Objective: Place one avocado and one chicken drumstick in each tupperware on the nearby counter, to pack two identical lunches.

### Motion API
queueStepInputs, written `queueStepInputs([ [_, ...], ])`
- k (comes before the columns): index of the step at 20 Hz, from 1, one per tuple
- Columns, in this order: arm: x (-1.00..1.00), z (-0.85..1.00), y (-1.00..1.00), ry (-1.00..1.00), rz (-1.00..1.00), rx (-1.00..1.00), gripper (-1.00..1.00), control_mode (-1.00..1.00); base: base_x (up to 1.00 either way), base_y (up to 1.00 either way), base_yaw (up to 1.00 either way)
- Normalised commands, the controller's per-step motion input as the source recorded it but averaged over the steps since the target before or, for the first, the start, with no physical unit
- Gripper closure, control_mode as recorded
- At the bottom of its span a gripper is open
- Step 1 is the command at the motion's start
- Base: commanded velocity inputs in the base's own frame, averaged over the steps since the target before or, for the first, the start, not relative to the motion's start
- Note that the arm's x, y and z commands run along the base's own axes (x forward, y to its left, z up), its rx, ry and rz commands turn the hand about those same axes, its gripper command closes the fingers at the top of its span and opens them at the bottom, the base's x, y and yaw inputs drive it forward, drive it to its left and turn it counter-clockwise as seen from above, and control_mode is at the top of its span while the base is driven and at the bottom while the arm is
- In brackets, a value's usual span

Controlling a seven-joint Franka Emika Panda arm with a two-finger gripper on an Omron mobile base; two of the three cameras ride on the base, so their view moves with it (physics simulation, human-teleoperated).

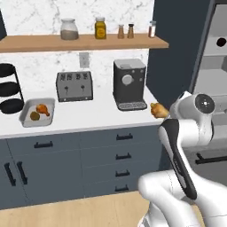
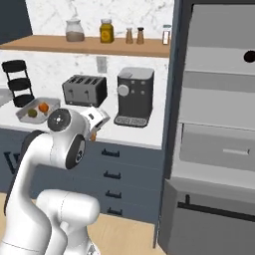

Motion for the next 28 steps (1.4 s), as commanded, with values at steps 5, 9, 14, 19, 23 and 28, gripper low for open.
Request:
queueStepInputs([
  [5,0.00,0.00,0.00,0.00,0.00,0.00,1.00,1.00,0.32,1.00,0.18],
  [9,0.00,0.00,0.00,0.00,0.00,0.00,1.00,1.00,0.51,1.00,0.16],
  [14,0.00,0.00,0.00,0.00,0.00,0.00,1.00,1.00,0.69,1.00,0.09],
  [19,0.00,0.00,0.00,0.00,0.00,0.00,1.00,1.00,0.77,1.00,0.00],
  [23,0.00,0.00,0.00,0.00,0.00,0.00,1.00,1.00,0.85,1.00,0.00],
  [28,0.00,0.00,0.00,0.00,0.00,0.00,1.00,1.00,0.85,1.00,-0.02],
])
